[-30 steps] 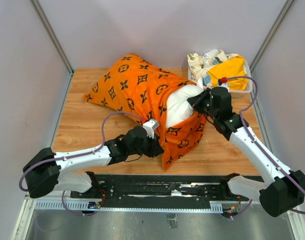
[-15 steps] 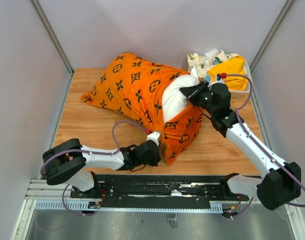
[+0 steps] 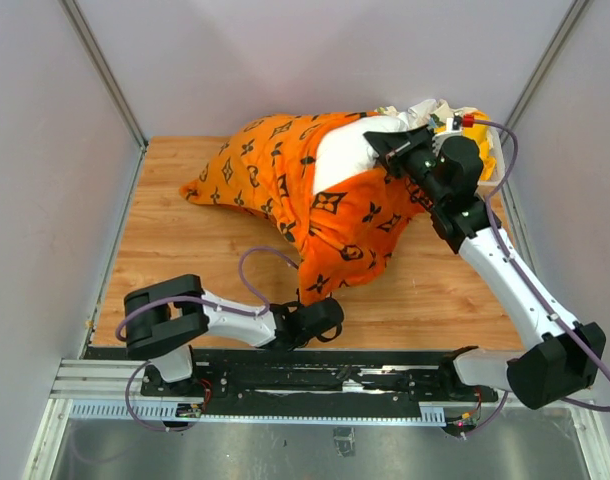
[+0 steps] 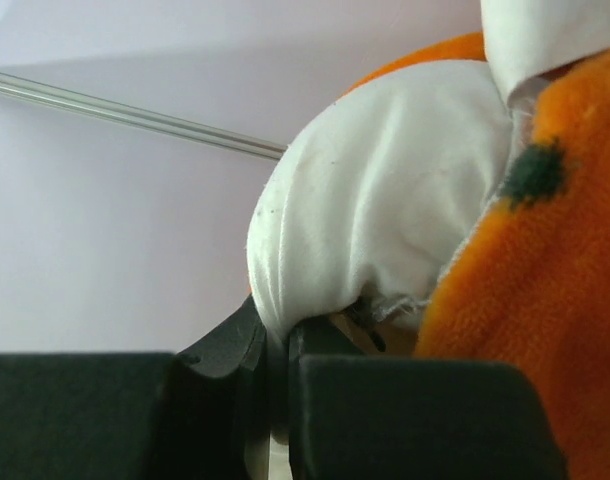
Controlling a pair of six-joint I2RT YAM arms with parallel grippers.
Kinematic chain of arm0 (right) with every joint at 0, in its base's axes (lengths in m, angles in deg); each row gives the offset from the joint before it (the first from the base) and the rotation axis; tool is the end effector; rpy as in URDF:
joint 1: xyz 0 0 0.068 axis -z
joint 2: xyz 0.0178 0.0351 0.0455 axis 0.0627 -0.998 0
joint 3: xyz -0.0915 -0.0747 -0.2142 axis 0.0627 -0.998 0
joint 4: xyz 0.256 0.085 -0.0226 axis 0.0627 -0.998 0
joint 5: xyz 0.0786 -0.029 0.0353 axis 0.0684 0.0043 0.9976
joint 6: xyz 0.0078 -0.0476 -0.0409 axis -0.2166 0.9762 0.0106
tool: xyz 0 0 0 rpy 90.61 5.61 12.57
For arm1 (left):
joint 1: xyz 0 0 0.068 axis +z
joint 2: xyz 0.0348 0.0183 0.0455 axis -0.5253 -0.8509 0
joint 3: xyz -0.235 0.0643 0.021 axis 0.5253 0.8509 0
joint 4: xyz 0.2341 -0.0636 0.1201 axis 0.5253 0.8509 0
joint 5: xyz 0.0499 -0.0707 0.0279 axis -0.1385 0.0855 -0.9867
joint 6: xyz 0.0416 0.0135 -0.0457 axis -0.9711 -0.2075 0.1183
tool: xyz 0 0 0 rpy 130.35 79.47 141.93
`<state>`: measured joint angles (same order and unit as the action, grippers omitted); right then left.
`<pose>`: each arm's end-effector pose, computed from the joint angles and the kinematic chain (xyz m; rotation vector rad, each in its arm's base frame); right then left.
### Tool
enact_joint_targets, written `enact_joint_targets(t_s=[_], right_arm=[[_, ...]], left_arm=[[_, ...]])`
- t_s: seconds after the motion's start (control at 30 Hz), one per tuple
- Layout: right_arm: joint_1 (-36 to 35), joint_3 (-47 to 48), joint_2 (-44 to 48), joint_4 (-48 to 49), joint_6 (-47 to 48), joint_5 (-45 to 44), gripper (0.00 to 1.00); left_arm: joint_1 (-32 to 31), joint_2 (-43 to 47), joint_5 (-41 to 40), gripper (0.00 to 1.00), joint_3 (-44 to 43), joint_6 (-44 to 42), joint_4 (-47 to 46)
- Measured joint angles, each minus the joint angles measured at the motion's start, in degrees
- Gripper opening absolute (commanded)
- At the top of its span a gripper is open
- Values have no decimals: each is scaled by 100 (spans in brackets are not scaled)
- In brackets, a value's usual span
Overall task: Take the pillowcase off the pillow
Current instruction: Remove the pillow from the pillowcase.
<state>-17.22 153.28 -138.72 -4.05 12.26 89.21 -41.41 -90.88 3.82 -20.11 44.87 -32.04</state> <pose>0.3062 0.1238 0.3955 0.6415 1.5089 1.4489 0.1195 -0.2867 0.0838 0.2708 2.1808 -0.2958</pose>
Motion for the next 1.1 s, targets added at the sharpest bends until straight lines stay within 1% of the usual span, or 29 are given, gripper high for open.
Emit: enact_joint_targets(t_s=[0.03, 0.07, 0.1, 0.13, 0.17, 0.2, 0.23, 0.37, 0.43, 0.5, 0.57, 0.63, 0.77, 0.93, 0.97, 1.03, 1.1], right_arm=[[-2, 4, 81, -57, 81, -24, 1], [-2, 2, 157, -144, 144, -48, 1], [-2, -17, 234, -214, 234, -83, 1], [-2, -79, 341, -267, 378, -129, 1], [-2, -146, 437, -297, 479, -179, 1], [-2, -232, 553, -345, 634, -245, 1], [-2, -319, 675, -437, 817, -334, 1], [-2, -619, 1119, -824, 1493, -726, 1], [-4, -710, 1270, -940, 1698, -846, 1], [-7, -767, 1388, -1029, 1884, -940, 1], [-7, -780, 1440, -1073, 1985, -992, 1], [-7, -780, 1449, -1106, 2065, -1010, 1], [-9, -787, 1475, -1180, 2124, -1036, 1], [-13, -813, 1582, -1228, 2177, -1040, 1], [-13, -813, 1602, -1237, 2184, -1038, 1], [-13, -813, 1644, -1246, 2192, -1040, 1], [-13, -813, 1692, -1274, 2199, -1038, 1]], left_arm=[[-26, 57, -13, 9, 48, -2, -7], [-33, 219, 59, 26, 195, -59, -24], [-35, 446, 181, 46, 365, -133, -50], [-31, 855, 409, 69, 675, -260, 11], [-39, 1193, 581, 90, 892, -437, 81], [-50, 1740, 824, 98, 1165, -584, 146], [-55, 2262, 1025, 99, 1335, -743, 192], [-55, 4614, 1480, 99, 1445, -1307, 46], [-44, 5495, 1523, 99, 1379, -1541, -116], [33, 6102, 1593, 99, 1250, -1768, -243], [131, 6157, 1766, 99, 1069, -1952, -289], [179, 5949, 1945, 99, 942, -2046, -286], [179, 5270, 2295, 99, 844, -2074, -282], [179, 4199, 2481, 94, 610, -1982, -101], [179, 4035, 2496, 87, 560, -1958, -103], [179, 3842, 2527, 58, 542, -1919, -142], [181, 3751, 2546, 22, 544, -1886, -214]])
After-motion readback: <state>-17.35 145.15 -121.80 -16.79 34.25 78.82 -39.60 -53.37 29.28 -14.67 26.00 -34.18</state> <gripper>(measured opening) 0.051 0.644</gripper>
